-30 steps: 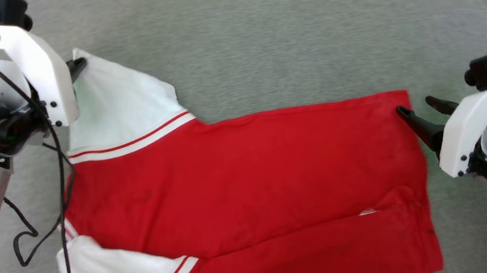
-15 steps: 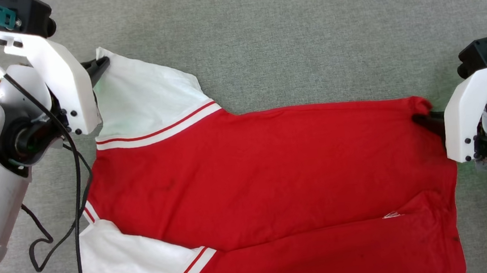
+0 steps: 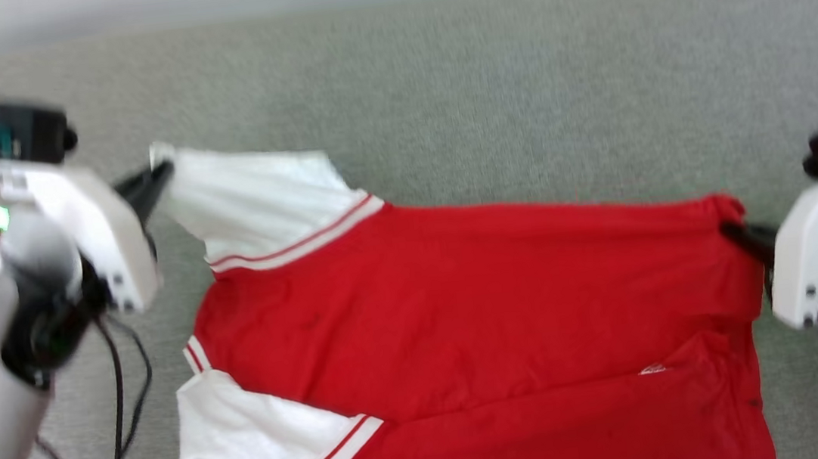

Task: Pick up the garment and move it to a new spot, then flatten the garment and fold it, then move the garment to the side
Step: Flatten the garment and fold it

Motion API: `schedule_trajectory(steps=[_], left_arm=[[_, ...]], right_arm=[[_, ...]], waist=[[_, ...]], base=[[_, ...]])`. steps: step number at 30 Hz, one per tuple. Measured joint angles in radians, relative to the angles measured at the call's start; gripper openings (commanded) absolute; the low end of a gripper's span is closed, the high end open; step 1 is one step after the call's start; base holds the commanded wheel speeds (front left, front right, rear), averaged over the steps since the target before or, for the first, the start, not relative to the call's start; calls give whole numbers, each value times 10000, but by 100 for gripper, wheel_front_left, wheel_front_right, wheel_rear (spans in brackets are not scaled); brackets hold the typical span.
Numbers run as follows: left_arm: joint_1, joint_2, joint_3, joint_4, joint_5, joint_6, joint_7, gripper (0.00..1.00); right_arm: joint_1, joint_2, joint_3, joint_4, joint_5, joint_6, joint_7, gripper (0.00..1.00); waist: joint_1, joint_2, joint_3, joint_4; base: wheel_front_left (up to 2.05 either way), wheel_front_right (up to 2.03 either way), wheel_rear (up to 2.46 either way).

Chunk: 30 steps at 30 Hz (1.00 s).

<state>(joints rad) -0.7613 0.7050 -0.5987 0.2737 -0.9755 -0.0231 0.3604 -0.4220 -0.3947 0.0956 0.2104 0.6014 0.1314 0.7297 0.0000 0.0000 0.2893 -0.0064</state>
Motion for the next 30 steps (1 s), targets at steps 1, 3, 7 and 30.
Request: schedule_trajectory(steps=[1, 3, 7, 30], left_arm=[[346, 77, 54, -178, -65, 86, -194, 0], [1095, 186, 199, -497, -230, 297, -539, 0], [2767, 326, 410, -1187, -633, 825, -1206, 0], [7263, -1060, -130, -736, -1799, 1287, -2855, 100]], right_arm=[[282, 52, -104, -123, -90, 0, -77, 0], [862, 238, -309, -368, -157, 0, -282, 0], [2036, 583, -740, -673, -324, 0, -527, 0], [4882, 2125, -1720, -21, -915, -2, -2368, 100]], waist=[[0, 0, -141, 26], [0, 0, -425, 82], [-1, 0, -937, 232], [-2, 0, -2003, 622]], base=[[0, 0, 0], [0, 0, 0], [0, 0, 0], [0, 0, 0]])
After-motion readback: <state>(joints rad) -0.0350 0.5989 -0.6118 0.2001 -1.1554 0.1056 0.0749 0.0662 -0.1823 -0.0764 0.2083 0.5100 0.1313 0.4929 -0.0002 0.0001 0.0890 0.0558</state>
